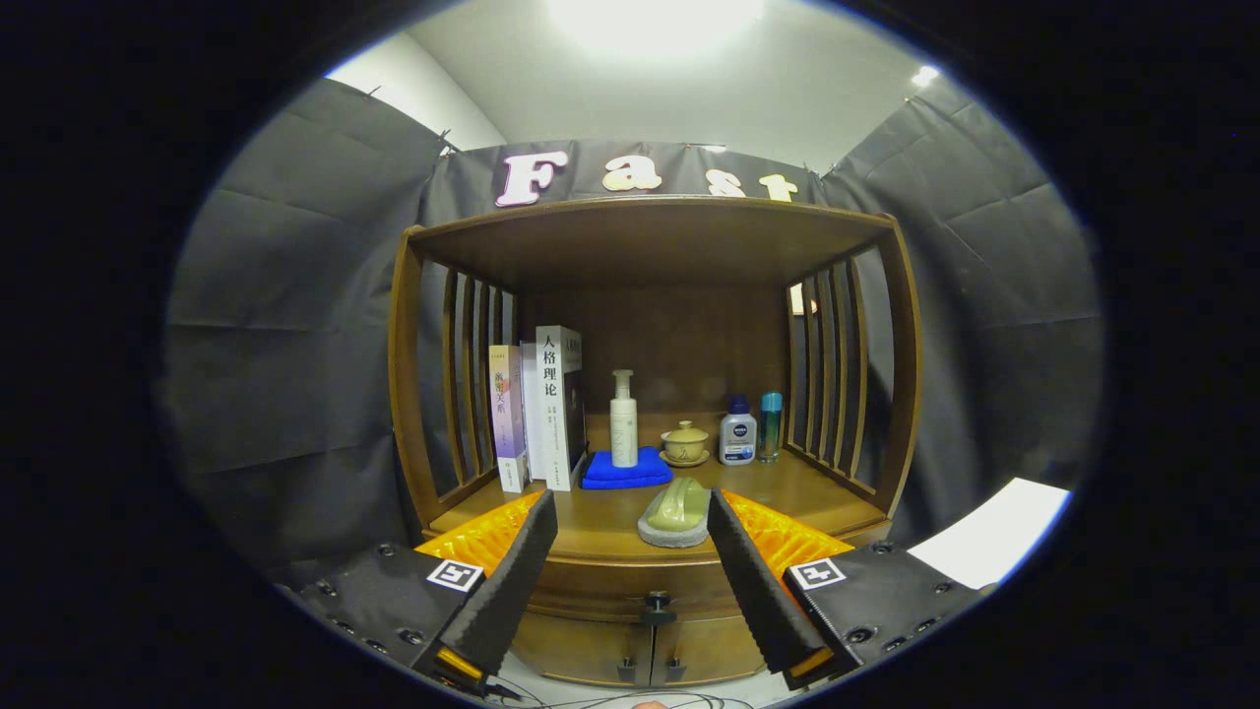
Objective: Pull open the drawer, take out the items inside it, and place them on the countertop above the cabinet.
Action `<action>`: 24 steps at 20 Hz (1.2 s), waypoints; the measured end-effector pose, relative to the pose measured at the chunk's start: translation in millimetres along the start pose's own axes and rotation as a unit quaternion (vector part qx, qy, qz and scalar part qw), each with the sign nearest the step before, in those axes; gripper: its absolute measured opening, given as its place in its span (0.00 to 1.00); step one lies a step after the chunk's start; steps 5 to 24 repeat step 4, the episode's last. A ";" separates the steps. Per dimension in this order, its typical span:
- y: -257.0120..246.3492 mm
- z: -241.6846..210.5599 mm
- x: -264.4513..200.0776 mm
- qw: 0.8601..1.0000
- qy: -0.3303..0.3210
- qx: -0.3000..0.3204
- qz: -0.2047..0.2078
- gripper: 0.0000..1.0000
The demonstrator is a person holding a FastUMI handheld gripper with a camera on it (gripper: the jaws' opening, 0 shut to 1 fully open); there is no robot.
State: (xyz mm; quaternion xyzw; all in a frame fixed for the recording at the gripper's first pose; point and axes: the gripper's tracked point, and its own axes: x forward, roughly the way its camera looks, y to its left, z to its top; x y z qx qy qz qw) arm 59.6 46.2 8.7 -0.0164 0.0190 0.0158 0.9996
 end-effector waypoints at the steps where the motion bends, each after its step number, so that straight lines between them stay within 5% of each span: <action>1: -0.6 0.7 0.1 1.000 0.000 0.002 0.001 0.97; 24: -2.4 4.3 -0.9 1.000 -0.003 0.005 0.000 0.97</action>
